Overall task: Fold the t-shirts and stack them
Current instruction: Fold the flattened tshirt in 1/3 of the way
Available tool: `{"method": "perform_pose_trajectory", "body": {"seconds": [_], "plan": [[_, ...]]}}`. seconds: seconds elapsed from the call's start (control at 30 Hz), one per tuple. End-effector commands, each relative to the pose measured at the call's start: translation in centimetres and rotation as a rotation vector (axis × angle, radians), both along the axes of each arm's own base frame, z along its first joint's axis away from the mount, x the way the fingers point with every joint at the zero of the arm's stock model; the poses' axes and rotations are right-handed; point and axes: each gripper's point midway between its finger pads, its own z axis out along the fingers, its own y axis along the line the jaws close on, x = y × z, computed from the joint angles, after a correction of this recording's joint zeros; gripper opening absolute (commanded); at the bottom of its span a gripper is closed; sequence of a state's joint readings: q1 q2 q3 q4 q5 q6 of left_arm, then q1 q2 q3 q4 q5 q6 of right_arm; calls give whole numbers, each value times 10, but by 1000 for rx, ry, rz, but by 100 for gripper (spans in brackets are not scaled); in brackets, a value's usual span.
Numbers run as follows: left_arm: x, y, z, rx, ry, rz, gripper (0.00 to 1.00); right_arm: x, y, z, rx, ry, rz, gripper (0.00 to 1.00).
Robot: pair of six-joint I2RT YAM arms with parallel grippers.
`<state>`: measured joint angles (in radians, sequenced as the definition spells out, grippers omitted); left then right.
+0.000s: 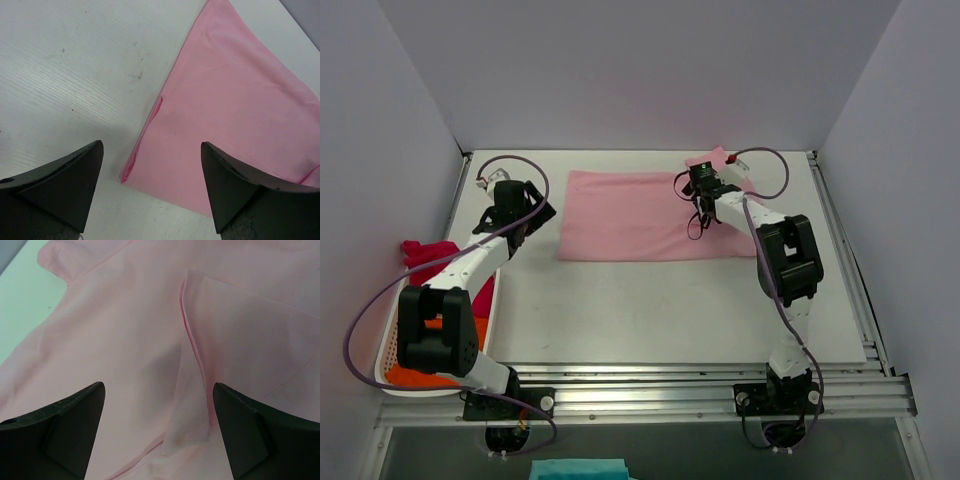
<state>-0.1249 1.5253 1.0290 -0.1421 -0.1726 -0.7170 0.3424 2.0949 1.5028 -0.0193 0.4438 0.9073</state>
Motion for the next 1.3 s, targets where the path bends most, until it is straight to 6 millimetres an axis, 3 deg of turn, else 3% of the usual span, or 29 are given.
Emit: {"method": "perform_pose_trajectory", "body": {"seconds": [0.0,0.13,0.7,1.27], "plan": [[6,3,18,14,-55,2,88,-2,-13,52,-38,-102,-53,85],[6,3,19,14,-56,2,88,-6,-17,50,-42,-96,-59,85],[6,3,18,17,-55,5,88,-7,-16,3,-42,-11,-45,85],[7,4,13,22,-43,8,88,4,-7,-19,-12,-13,-37,85]]}}
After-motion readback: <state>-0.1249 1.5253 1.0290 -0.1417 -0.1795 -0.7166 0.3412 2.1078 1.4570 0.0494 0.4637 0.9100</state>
